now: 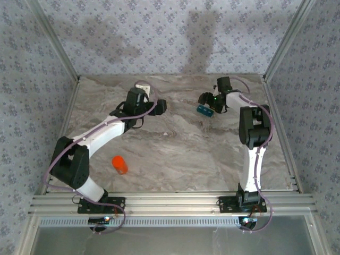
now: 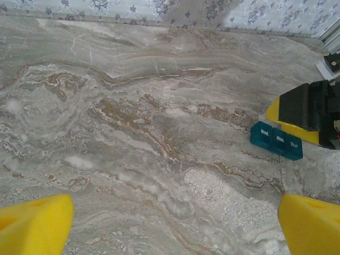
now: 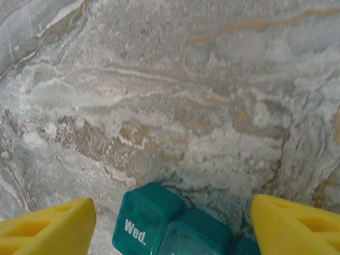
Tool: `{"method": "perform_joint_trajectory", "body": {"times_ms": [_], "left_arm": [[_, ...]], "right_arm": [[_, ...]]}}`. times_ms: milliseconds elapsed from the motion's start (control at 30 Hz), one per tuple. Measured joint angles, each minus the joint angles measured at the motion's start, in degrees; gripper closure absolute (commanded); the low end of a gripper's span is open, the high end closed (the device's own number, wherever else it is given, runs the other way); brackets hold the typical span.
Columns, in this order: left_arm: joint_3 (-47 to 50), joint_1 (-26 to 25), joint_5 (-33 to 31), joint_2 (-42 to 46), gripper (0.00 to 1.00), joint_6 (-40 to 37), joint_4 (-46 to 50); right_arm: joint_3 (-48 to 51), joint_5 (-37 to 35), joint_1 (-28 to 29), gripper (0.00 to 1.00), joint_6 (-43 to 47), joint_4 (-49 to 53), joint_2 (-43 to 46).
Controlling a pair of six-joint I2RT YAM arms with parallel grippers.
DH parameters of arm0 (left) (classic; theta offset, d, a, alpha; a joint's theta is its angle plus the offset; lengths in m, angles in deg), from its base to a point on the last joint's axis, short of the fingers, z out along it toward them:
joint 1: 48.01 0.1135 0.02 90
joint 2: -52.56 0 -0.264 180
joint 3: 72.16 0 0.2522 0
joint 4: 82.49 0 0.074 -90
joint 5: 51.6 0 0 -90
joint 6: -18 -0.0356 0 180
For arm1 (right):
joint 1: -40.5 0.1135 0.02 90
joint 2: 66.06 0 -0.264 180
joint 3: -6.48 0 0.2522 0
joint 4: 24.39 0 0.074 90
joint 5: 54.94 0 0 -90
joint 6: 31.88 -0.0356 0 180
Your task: Sort the pills into containers
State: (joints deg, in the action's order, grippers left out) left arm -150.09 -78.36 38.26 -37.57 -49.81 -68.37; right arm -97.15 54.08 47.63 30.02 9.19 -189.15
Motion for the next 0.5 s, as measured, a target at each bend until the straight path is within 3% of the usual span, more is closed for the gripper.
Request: {"method": "perform_joint_trajectory", "body": {"times_ms": [500], "left_arm": [[-0.1,-1.7,-1.7,0.0,0.02,0.0,1.3]], "right_arm": [[12.6,3.4,7.8,0.23,0.0,-3.1,7.2]]}}
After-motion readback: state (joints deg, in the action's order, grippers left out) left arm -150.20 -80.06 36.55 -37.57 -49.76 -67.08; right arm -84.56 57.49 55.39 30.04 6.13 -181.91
